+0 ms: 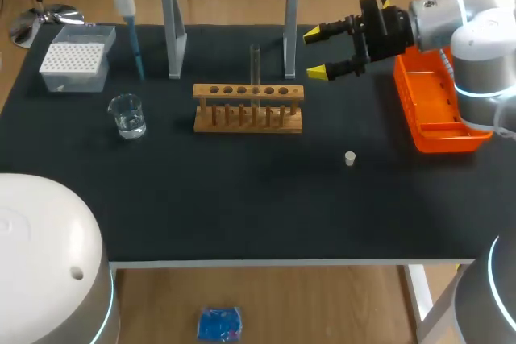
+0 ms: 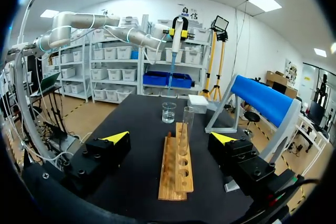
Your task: Invert the test tube, pick up the pipette, mount the tip to pipette, aspirate from beaker and dispense into the tube, eject the tip, return the pipette, and cap with the stopper.
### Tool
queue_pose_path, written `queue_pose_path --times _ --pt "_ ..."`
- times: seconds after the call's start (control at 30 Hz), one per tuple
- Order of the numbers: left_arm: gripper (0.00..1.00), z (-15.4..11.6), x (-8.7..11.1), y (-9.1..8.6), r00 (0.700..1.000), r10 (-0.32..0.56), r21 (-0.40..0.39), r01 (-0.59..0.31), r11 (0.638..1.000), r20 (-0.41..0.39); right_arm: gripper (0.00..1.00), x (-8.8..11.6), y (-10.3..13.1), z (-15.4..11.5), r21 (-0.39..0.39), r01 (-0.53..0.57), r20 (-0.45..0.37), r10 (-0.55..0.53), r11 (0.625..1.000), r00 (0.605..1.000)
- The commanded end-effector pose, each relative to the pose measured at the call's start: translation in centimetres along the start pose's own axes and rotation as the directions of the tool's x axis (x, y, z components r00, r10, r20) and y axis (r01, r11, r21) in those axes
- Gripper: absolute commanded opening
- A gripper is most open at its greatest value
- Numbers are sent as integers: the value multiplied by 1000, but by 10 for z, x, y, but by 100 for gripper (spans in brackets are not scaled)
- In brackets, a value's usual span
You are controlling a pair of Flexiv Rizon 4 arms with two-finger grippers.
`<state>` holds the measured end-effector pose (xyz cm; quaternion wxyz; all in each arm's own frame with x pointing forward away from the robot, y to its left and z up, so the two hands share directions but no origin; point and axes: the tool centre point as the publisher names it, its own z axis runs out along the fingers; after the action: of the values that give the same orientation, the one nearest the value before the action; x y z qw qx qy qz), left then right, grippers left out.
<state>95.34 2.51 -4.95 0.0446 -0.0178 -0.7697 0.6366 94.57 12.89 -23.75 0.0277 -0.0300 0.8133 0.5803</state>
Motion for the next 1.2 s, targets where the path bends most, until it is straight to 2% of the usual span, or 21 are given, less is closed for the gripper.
queue_pose_path --times 0.03,0.23,0.57,0.63,0.93,1.2 --pt "0 19 -8 -31 1000 8 -23 -8 1000 -28 100 0 0 0 0 0 -1 0 1000 1000" --pt "0 43 -13 -67 996 10 20 -8 1000 -83 100 0 0 0 0 0 -1 0 1000 1000" --pt "0 89 -33 -104 985 25 27 -21 999 -169 100 0 0 0 0 0 -1 0 1000 1000" --pt "0 100 -40 -105 979 33 55 -22 998 -202 100 0 0 0 0 0 -1 0 1000 1000" --pt "0 149 -59 -103 959 44 83 -21 996 -280 100 0 0 0 0 0 -1 0 1000 1000" --pt "0 169 -64 -90 946 43 110 -8 994 -322 100 0 0 0 0 0 -1 0 1000 1000"
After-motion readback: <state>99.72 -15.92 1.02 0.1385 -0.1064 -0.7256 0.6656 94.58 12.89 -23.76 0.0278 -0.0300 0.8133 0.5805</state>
